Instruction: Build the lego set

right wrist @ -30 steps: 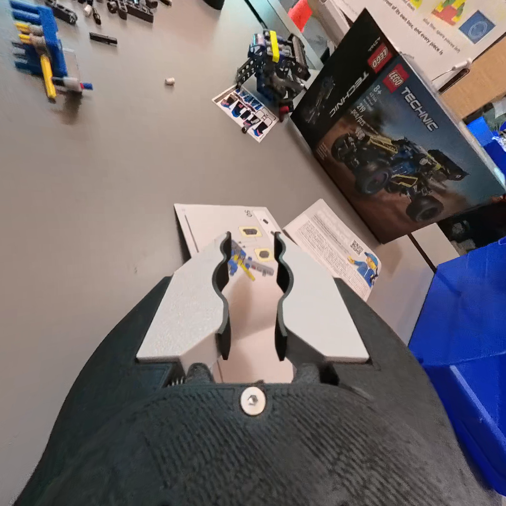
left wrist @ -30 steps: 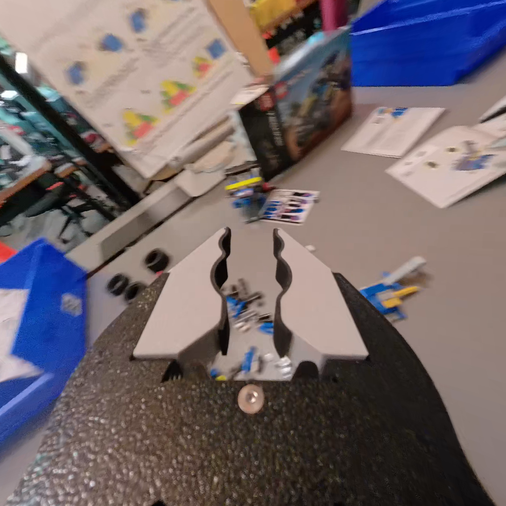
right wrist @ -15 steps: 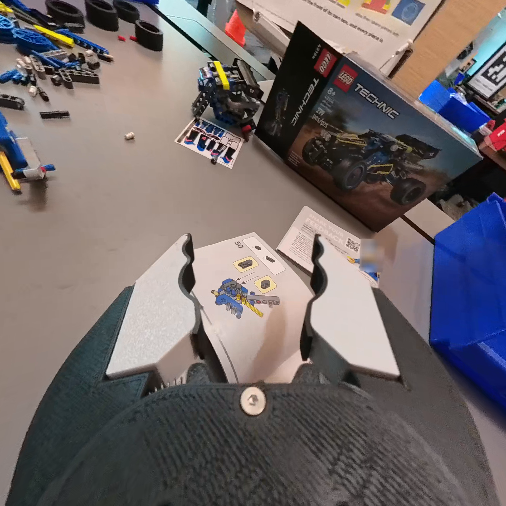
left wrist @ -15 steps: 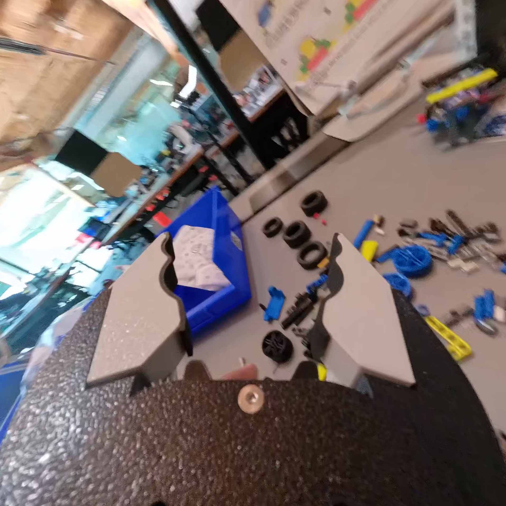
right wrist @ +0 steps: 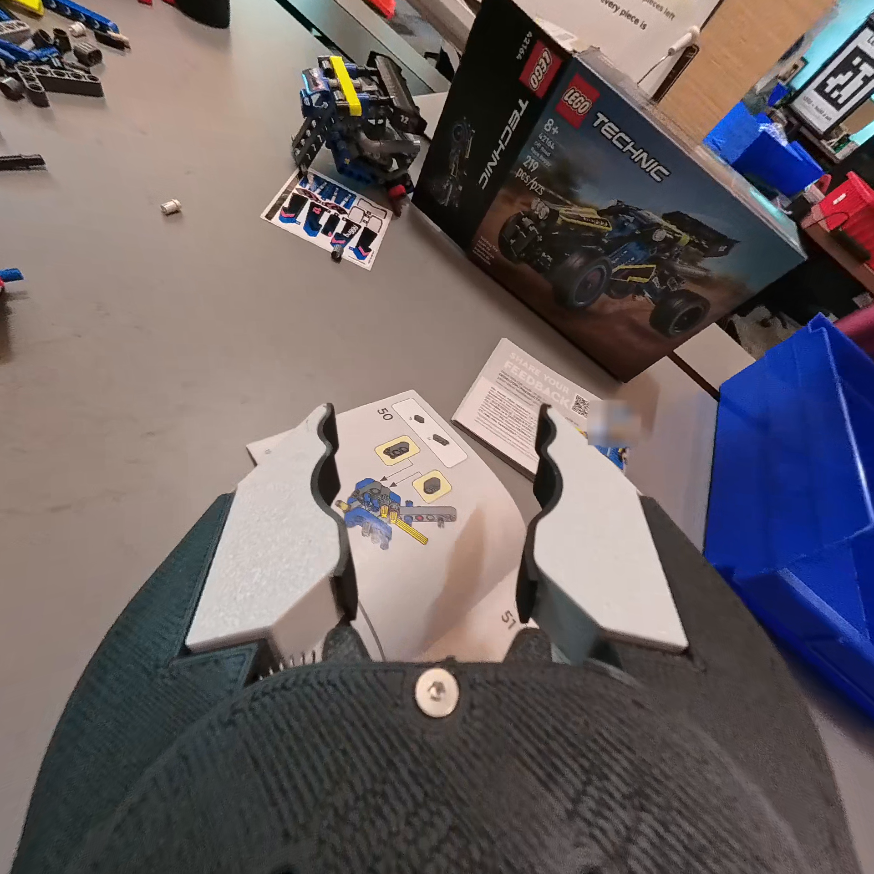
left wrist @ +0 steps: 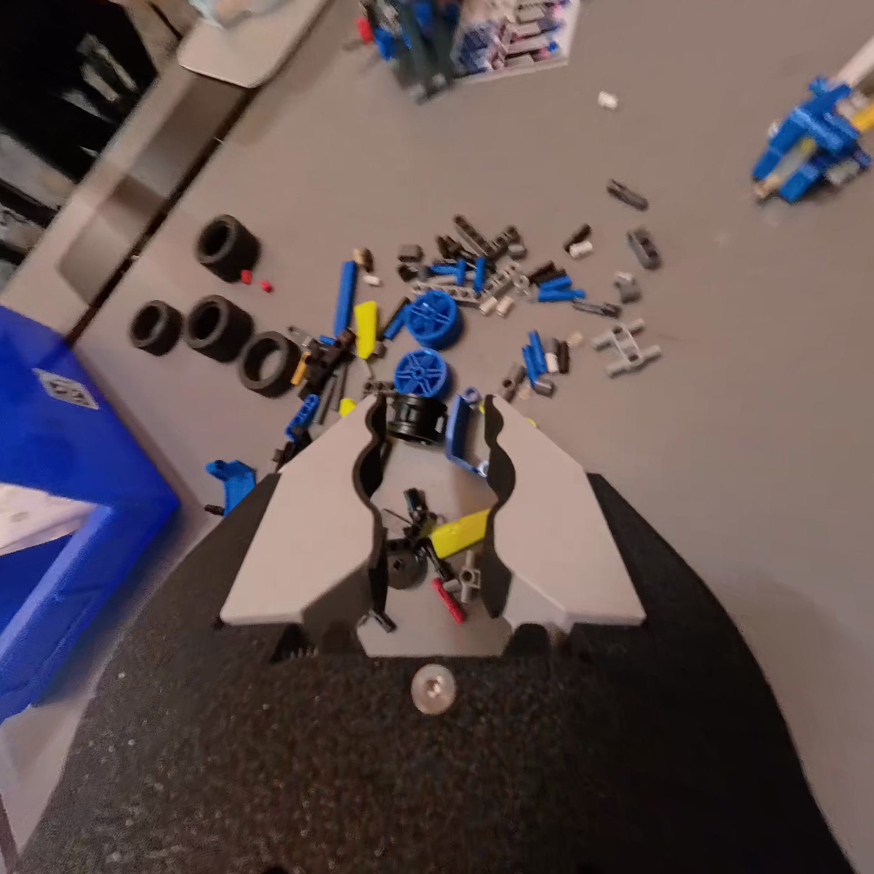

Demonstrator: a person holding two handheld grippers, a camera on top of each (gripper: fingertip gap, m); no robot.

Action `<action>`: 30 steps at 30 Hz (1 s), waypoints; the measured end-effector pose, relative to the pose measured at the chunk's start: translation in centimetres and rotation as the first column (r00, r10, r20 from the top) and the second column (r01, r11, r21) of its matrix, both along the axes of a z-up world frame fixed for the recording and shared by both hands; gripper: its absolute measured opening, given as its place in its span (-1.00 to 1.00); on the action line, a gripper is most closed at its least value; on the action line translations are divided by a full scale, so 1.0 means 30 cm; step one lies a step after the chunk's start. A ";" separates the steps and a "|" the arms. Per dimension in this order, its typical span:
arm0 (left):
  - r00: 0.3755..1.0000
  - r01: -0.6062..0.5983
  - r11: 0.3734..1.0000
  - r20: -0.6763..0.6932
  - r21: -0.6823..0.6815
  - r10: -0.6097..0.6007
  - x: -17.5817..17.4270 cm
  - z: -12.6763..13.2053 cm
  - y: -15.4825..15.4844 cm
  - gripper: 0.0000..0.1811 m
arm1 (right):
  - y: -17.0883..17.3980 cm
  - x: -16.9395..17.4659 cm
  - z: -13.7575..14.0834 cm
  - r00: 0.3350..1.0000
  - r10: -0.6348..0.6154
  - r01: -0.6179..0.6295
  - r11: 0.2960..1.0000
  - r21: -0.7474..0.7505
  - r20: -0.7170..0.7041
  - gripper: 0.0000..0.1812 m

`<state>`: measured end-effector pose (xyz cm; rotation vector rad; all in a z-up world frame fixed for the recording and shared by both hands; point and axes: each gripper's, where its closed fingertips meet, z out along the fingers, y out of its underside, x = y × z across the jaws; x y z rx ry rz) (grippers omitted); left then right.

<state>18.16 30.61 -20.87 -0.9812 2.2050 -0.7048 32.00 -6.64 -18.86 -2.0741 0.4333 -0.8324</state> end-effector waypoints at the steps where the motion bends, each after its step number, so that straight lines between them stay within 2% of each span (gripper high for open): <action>1: 1.000 0.019 1.000 -0.023 0.015 -0.018 -0.009 -0.016 -0.009 -0.58 | -0.008 0.001 0.005 1.000 -0.004 0.004 1.000 0.002 0.003 -0.09; 10: 0.981 0.173 0.985 -0.082 -0.028 -0.174 -0.027 -0.060 -0.134 -0.73 | -0.073 -0.006 0.002 0.999 -0.033 0.034 0.999 -0.022 0.014 -0.17; 14: 0.980 0.181 0.983 -0.087 0.001 -0.181 -0.026 -0.064 -0.135 -0.74 | -0.090 -0.007 -0.014 0.999 -0.049 0.049 0.998 -0.037 0.017 -0.23; 18: 0.985 0.161 0.986 -0.062 -0.046 -0.164 -0.019 -0.038 -0.138 -0.78 | -0.096 -0.004 -0.033 0.998 -0.058 0.059 0.998 -0.037 0.006 -0.27; 20: 0.982 0.172 0.980 -0.058 -0.101 -0.179 -0.014 -0.027 -0.181 -0.80 | -0.089 -0.003 -0.040 0.998 -0.056 0.056 0.998 -0.037 0.002 -0.27; 24: 0.966 0.228 0.943 -0.065 -0.243 -0.251 0.007 -0.031 -0.360 -0.77 | -0.075 -0.001 -0.047 0.999 -0.047 0.048 0.998 -0.051 0.004 -0.28; 26: 0.962 0.237 0.945 -0.083 -0.224 -0.261 0.024 -0.058 -0.411 -0.75 | -0.083 -0.002 -0.050 0.999 -0.051 0.051 0.996 -0.066 0.005 -0.28; 30: 0.967 0.191 0.967 -0.136 -0.170 -0.215 0.057 -0.107 -0.417 -0.77 | -0.131 -0.006 -0.038 0.997 -0.080 0.081 0.994 -0.069 0.015 -0.28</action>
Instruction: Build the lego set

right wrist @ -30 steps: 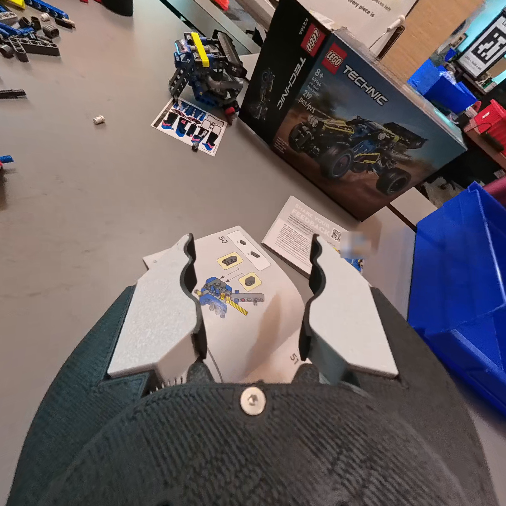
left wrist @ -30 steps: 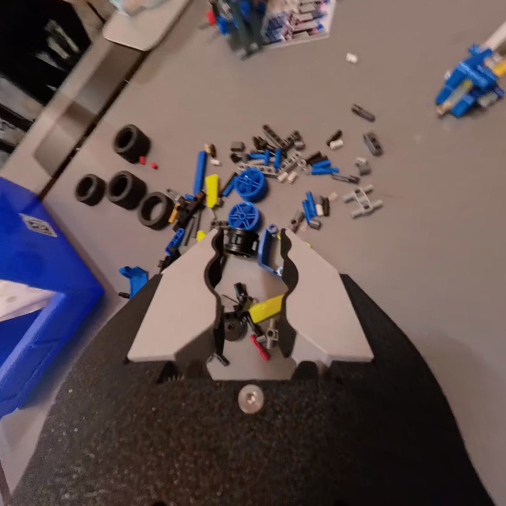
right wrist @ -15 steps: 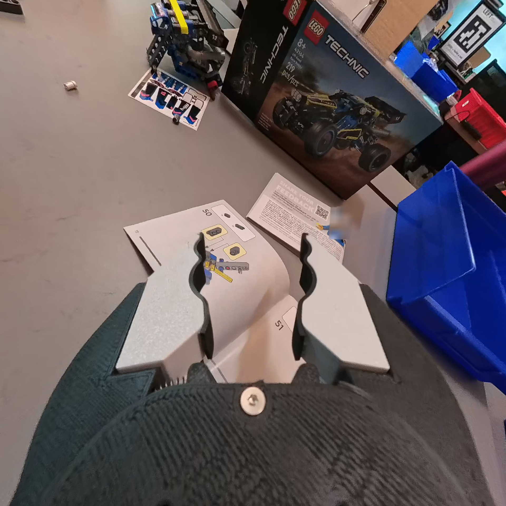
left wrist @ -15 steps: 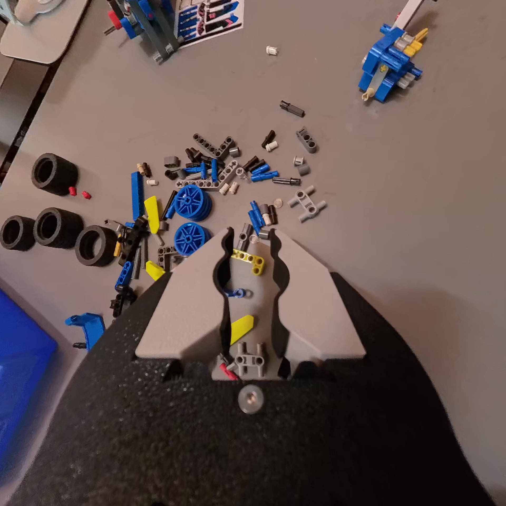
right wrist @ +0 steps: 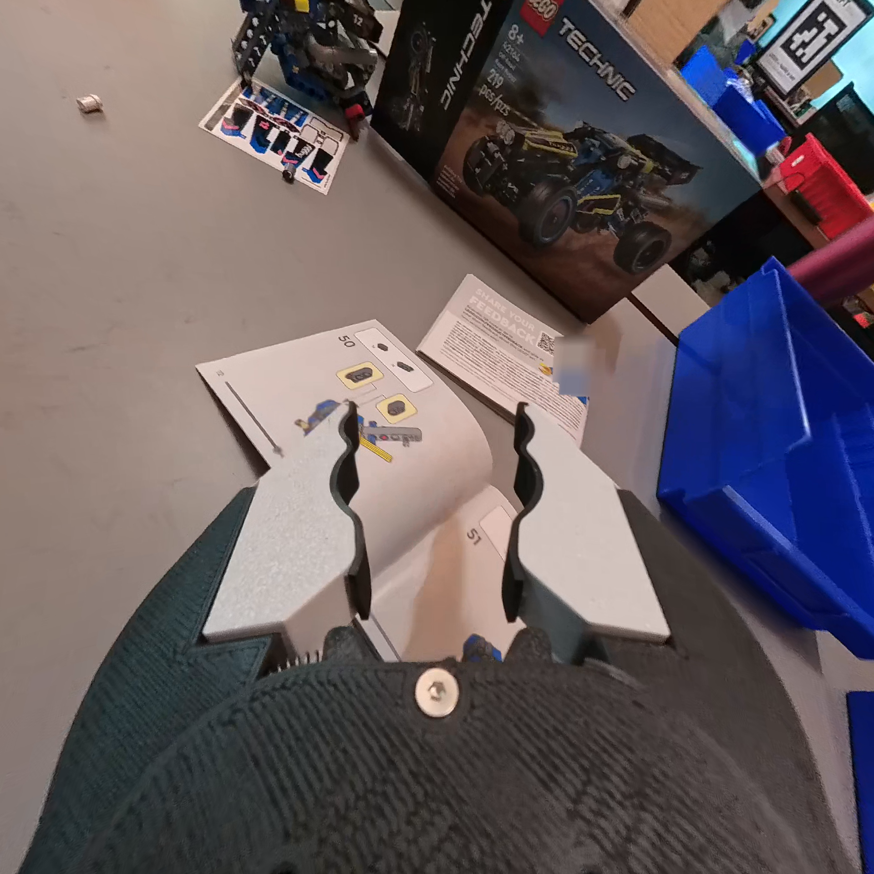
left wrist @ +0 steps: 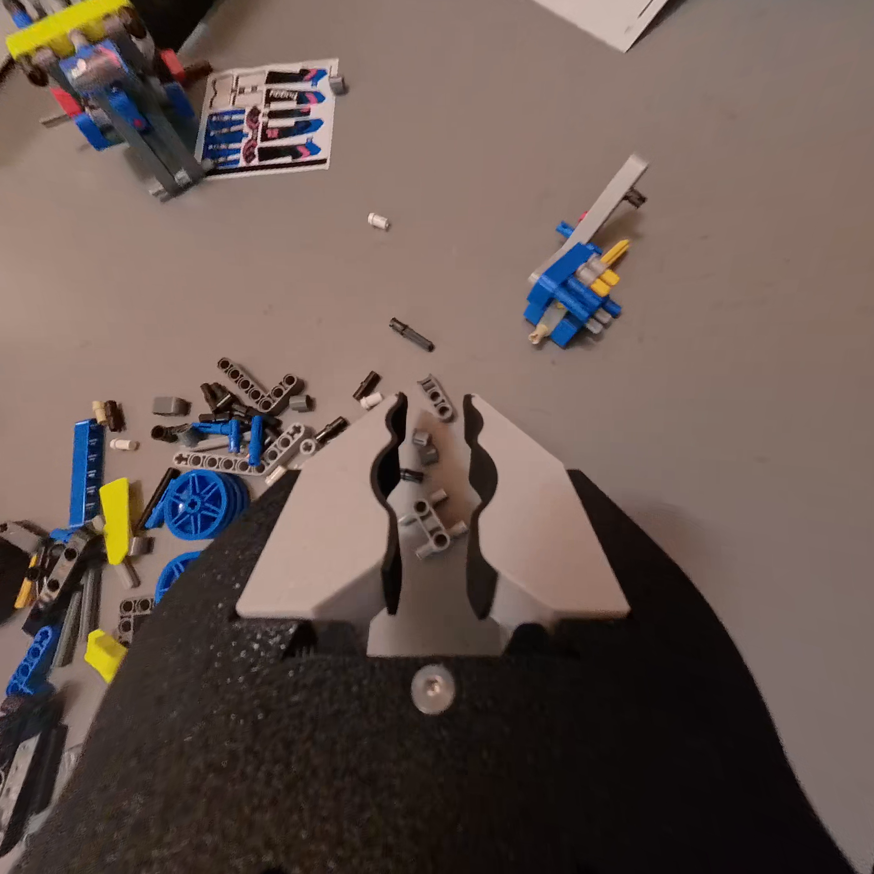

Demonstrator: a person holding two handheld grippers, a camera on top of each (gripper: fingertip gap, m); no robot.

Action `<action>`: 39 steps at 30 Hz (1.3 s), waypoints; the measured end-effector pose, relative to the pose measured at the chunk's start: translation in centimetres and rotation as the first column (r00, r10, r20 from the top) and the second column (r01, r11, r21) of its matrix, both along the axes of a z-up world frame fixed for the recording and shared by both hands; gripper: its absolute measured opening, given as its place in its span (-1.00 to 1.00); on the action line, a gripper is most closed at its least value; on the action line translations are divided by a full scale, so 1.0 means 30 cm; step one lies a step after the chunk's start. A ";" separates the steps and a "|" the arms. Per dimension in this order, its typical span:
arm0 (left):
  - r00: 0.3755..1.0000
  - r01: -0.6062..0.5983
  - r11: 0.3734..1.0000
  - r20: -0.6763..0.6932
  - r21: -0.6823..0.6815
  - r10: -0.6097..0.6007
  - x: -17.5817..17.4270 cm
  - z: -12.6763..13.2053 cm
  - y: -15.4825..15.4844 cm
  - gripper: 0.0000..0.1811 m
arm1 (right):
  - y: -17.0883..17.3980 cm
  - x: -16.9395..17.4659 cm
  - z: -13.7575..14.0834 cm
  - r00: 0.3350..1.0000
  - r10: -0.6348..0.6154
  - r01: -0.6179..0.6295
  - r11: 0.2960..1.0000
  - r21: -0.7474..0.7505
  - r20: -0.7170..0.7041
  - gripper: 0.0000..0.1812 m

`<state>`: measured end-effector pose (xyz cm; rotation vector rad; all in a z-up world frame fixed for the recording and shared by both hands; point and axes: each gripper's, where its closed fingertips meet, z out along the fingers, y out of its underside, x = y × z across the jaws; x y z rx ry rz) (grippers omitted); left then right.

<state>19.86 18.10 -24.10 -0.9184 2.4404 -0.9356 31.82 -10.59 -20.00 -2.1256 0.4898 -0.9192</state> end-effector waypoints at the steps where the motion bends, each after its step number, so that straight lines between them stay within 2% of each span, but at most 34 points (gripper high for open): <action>1: 1.000 0.001 1.000 -0.012 0.002 -0.001 0.000 -0.006 -0.001 -0.77 | -0.016 -0.001 0.003 1.000 -0.011 0.011 1.000 0.007 0.001 -0.28; 9: 0.999 -0.001 0.999 -0.052 0.052 0.004 -0.003 -0.038 0.001 -0.79 | -0.073 -0.036 -0.014 1.000 0.004 -0.004 1.000 0.012 -0.012 -0.33; 12: 0.998 -0.009 0.997 -0.059 0.079 0.014 -0.002 -0.049 0.002 -0.82 | -0.066 -0.053 -0.025 0.998 0.052 -0.052 0.999 0.006 -0.022 -0.37; 14: 0.998 -0.010 0.997 -0.069 0.076 0.016 -0.004 -0.051 -0.007 -0.92 | -0.066 -0.054 -0.033 0.998 0.063 -0.063 0.998 -0.010 -0.020 -0.40; 21: 0.998 -0.013 0.997 -0.066 0.082 0.018 0.001 -0.051 -0.026 -0.94 | -0.046 -0.065 -0.059 0.994 0.104 -0.105 0.994 -0.017 -0.039 -0.43; 30: 0.998 -0.024 0.995 0.056 0.100 0.019 0.051 0.005 -0.055 -0.94 | -0.016 -0.084 -0.040 0.988 0.153 -0.152 0.988 0.031 -0.037 -0.45; 35: 0.992 -0.004 0.996 0.125 0.091 -0.007 0.073 0.057 -0.084 -0.94 | 0.065 -0.118 0.015 0.976 0.215 -0.213 0.974 0.081 -0.016 -0.48; 39: 0.950 0.147 0.979 0.254 0.144 -0.180 0.088 0.157 -0.162 -0.95 | 0.240 -0.216 0.072 0.923 0.381 -0.370 0.917 0.153 -0.054 -0.60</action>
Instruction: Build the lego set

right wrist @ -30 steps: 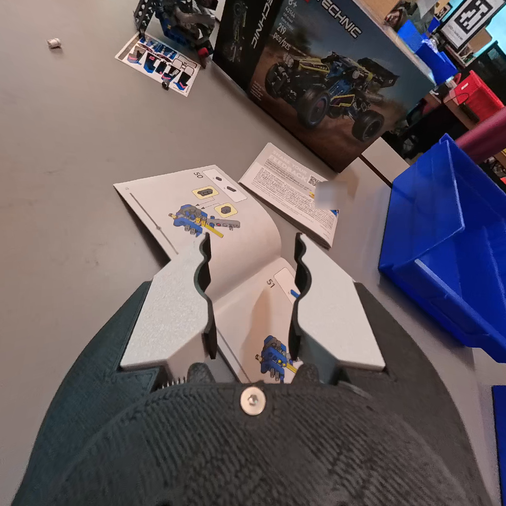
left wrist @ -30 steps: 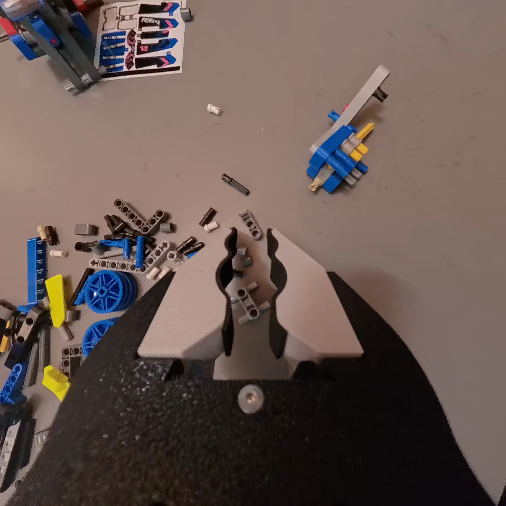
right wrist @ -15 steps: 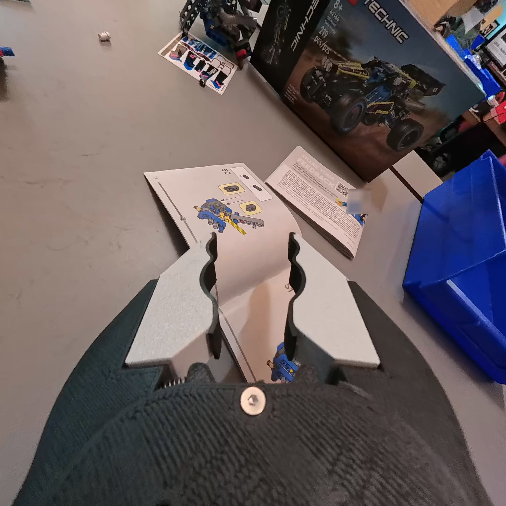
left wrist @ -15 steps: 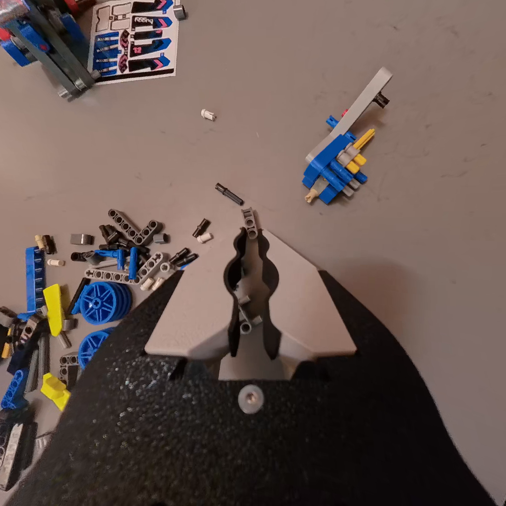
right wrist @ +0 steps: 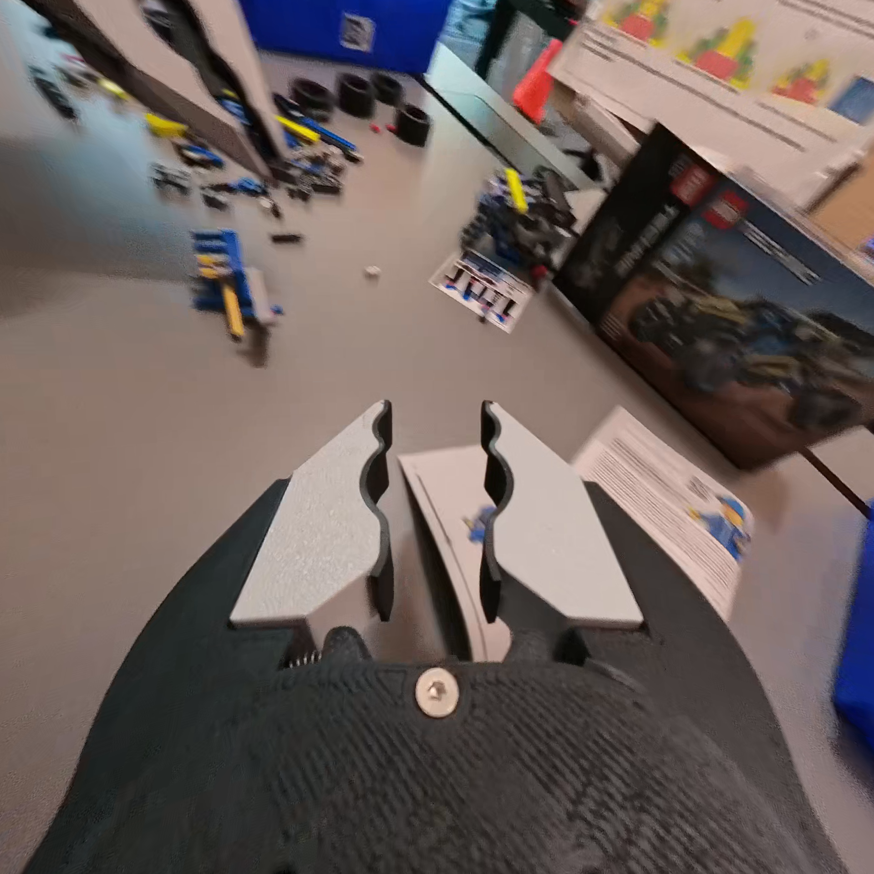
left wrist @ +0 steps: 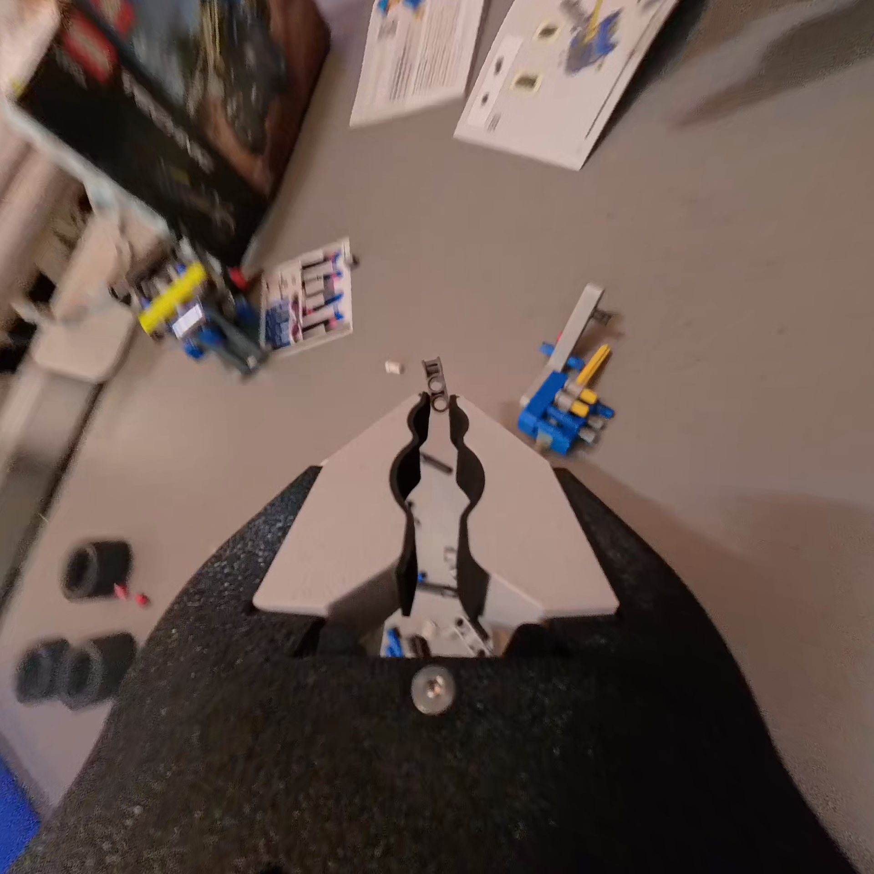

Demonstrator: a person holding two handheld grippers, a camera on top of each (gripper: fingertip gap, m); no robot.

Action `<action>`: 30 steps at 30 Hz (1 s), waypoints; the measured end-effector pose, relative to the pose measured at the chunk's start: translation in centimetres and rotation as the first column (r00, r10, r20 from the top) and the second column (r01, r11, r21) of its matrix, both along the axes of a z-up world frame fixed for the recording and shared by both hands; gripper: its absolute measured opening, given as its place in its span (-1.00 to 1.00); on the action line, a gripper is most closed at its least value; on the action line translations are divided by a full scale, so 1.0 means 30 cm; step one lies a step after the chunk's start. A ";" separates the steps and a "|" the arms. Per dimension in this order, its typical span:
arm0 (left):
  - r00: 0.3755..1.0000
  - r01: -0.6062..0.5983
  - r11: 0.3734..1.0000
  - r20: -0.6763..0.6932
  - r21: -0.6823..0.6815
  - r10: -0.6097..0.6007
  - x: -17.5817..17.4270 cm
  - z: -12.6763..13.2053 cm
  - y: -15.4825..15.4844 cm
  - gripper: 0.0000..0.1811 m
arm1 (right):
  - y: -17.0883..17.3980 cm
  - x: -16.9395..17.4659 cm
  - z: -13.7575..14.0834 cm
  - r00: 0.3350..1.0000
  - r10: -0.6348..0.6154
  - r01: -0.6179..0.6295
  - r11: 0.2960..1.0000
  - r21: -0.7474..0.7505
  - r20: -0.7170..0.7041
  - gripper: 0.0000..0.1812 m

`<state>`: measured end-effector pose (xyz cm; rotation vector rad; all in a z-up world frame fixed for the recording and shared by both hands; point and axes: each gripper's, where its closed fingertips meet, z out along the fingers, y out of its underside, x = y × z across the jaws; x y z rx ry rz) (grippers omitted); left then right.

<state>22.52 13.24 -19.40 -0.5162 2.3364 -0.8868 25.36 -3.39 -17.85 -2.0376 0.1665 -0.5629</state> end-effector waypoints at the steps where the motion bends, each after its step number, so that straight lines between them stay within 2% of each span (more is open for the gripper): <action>1: 0.998 0.052 0.998 0.046 0.025 -0.053 0.006 0.030 -0.027 -0.95 | 0.037 -0.020 0.010 0.999 0.037 -0.037 0.999 0.002 -0.003 -0.61; 3: 0.974 0.192 0.976 0.101 0.102 -0.202 -0.001 0.068 -0.095 -0.95 | 0.103 -0.050 0.037 0.996 0.093 -0.094 0.995 0.031 0.018 -0.61; 4: 0.944 0.280 0.946 0.131 0.164 -0.302 -0.010 0.080 -0.134 -0.95 | 0.133 -0.071 0.044 0.991 0.132 -0.134 0.990 0.039 0.031 -0.61; 6: 0.838 0.460 0.829 0.152 0.319 -0.524 -0.036 0.080 -0.204 -0.95 | 0.171 -0.116 0.023 0.977 0.202 -0.202 0.979 -0.003 0.063 -0.60; 7: 0.792 0.516 0.771 0.136 0.373 -0.595 -0.042 0.074 -0.230 -0.95 | 0.182 -0.139 0.000 0.971 0.230 -0.228 0.973 -0.036 0.061 -0.62; 11: 0.661 0.660 0.612 0.050 0.435 -0.749 -0.059 0.053 -0.319 -0.95 | 0.193 -0.190 -0.035 0.972 0.232 -0.230 0.972 -0.035 0.046 -0.72; 14: 0.596 0.722 0.545 0.018 0.427 -0.803 -0.070 0.047 -0.371 -0.95 | 0.179 -0.200 -0.032 0.979 0.197 -0.196 0.980 -0.009 0.050 -0.73; 17: 0.551 0.767 0.504 -0.006 0.397 -0.834 -0.079 0.034 -0.414 -0.95 | 0.163 -0.188 -0.024 0.983 0.145 -0.145 0.989 -0.010 0.108 -0.82; 19: 0.536 0.786 0.488 -0.025 0.380 -0.844 -0.080 0.022 -0.430 -0.95 | 0.152 -0.174 -0.035 0.983 0.114 -0.109 0.993 -0.036 0.145 -0.92; 22: 0.531 0.801 0.479 -0.055 0.359 -0.846 -0.072 0.004 -0.437 -0.95 | 0.146 -0.164 -0.053 0.983 0.091 -0.083 0.995 -0.054 0.161 -0.93; 26: 0.514 0.837 0.462 -0.133 0.294 -0.847 -0.067 -0.035 -0.435 -0.95 | 0.146 -0.156 -0.094 0.994 0.065 -0.061 0.997 -0.051 0.085 -0.93; 30: 0.511 0.854 0.466 -0.207 0.230 -0.835 -0.045 -0.090 -0.438 -0.95 | 0.137 -0.135 -0.153 0.997 -0.010 0.006 0.998 -0.055 -0.077 -0.93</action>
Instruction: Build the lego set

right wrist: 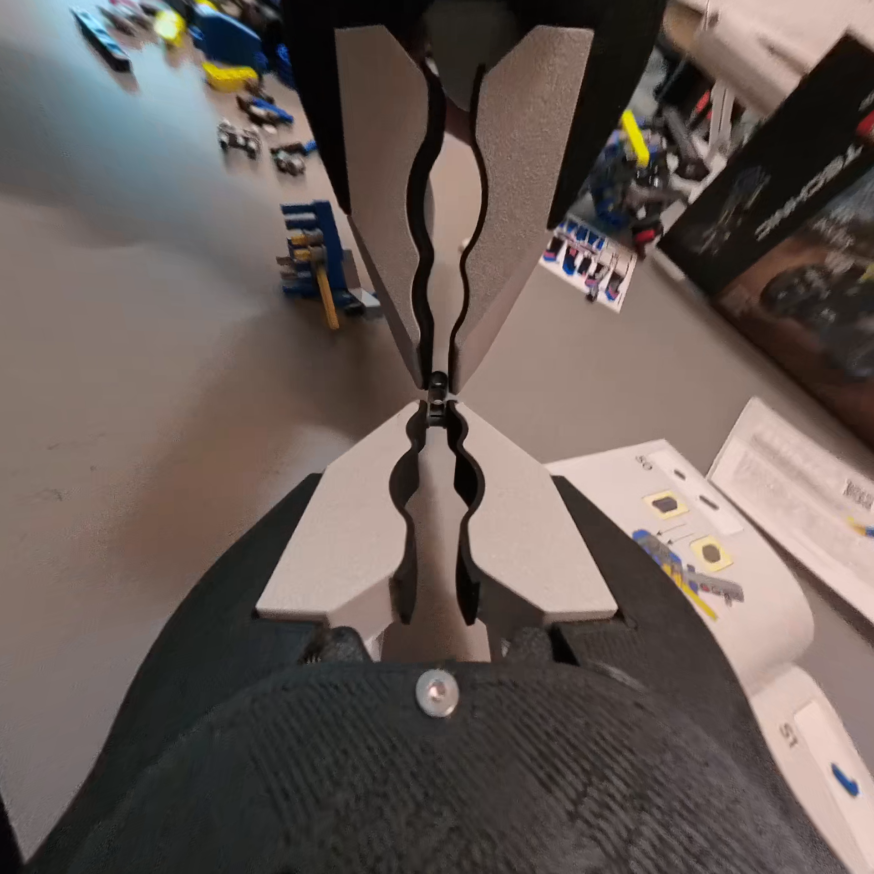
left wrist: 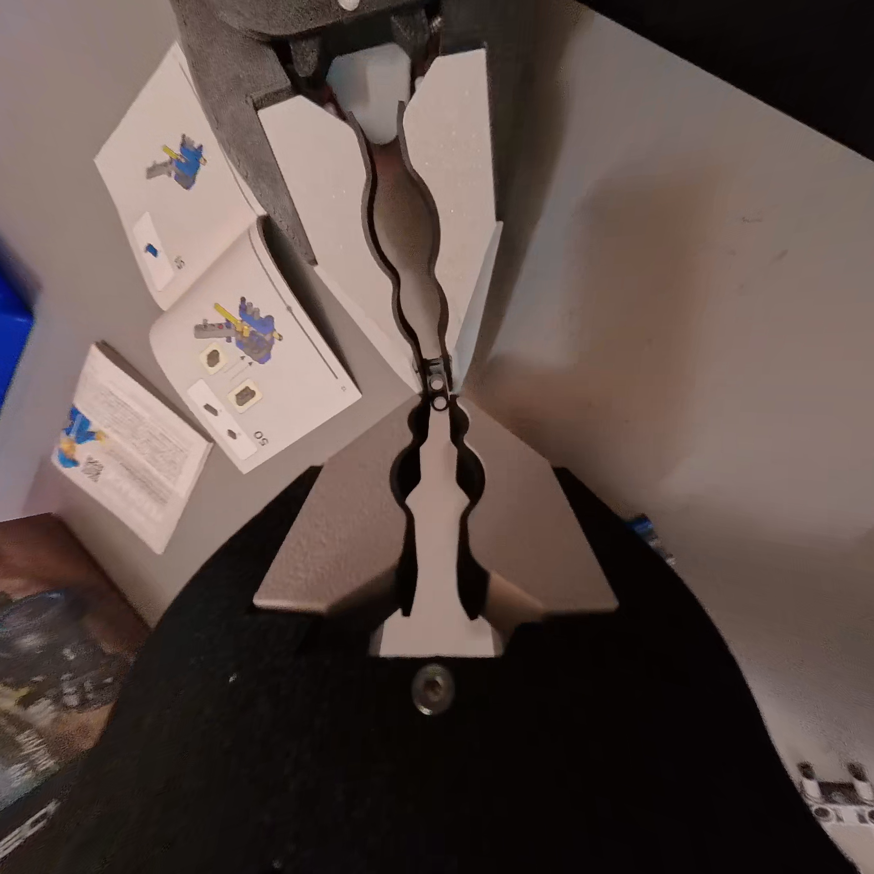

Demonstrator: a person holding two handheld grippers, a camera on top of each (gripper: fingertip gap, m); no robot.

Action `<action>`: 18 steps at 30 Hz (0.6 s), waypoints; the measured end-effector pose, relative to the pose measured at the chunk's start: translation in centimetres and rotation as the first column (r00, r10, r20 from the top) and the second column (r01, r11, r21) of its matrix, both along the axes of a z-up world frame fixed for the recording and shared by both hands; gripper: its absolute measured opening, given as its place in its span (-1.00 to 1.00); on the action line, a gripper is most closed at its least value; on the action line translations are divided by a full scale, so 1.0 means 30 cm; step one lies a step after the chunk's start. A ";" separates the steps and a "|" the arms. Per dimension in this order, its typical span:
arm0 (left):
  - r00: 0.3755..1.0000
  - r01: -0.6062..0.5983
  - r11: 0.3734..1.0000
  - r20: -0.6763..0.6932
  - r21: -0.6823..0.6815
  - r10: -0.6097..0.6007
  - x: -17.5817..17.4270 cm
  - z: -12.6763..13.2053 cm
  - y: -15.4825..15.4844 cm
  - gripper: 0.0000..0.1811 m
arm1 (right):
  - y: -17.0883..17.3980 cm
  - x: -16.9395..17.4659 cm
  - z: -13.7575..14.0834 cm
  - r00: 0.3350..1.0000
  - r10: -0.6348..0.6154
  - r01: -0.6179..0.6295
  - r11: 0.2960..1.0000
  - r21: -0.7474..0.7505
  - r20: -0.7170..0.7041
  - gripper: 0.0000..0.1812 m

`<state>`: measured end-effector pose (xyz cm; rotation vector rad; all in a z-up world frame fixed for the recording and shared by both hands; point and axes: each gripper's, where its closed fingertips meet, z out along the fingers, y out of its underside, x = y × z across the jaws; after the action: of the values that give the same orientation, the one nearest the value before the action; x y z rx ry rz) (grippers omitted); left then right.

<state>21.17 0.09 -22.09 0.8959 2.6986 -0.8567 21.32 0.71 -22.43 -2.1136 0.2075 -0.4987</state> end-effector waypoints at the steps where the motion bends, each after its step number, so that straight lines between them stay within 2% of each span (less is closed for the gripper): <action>1: 1.000 -0.019 1.000 -0.009 0.000 0.019 0.012 -0.010 -0.002 -0.94 | -0.008 0.007 -0.013 0.999 -0.027 0.026 0.999 -0.018 -0.025 -0.93; 3: 0.997 -0.075 0.997 -0.003 0.009 0.075 0.044 -0.016 0.005 -0.90 | -0.027 0.011 -0.051 0.990 -0.087 0.080 0.995 -0.066 -0.110 -0.94; 5: 0.991 -0.133 0.990 0.009 -0.035 0.134 0.075 0.017 0.009 -0.89 | -0.031 -0.015 -0.094 0.964 -0.114 0.088 0.989 -0.115 -0.242 -0.93; 6: 0.985 -0.169 0.983 0.017 -0.070 0.170 0.092 0.041 0.012 -0.90 | -0.027 -0.012 -0.085 0.957 -0.130 0.109 0.990 -0.091 -0.259 -0.93; 12: 0.929 -0.343 0.925 0.084 -0.165 0.359 0.143 0.110 0.108 -0.98 | -0.022 -0.010 -0.097 0.945 -0.159 0.134 0.985 -0.105 -0.285 -0.93; 16: 0.890 -0.437 0.873 0.038 -0.216 0.454 0.119 0.119 0.178 -0.98 | -0.024 -0.027 -0.096 0.947 -0.155 0.123 0.984 -0.126 -0.281 -0.82; 18: 0.864 -0.484 0.840 0.021 -0.245 0.504 0.116 0.126 0.219 -0.98 | -0.024 -0.036 -0.096 0.947 -0.149 0.117 0.985 -0.127 -0.285 -0.82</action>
<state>24.65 6.67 -18.30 0.1561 2.4988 -0.9521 20.22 -0.01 -25.30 -2.2858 0.5068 -0.2759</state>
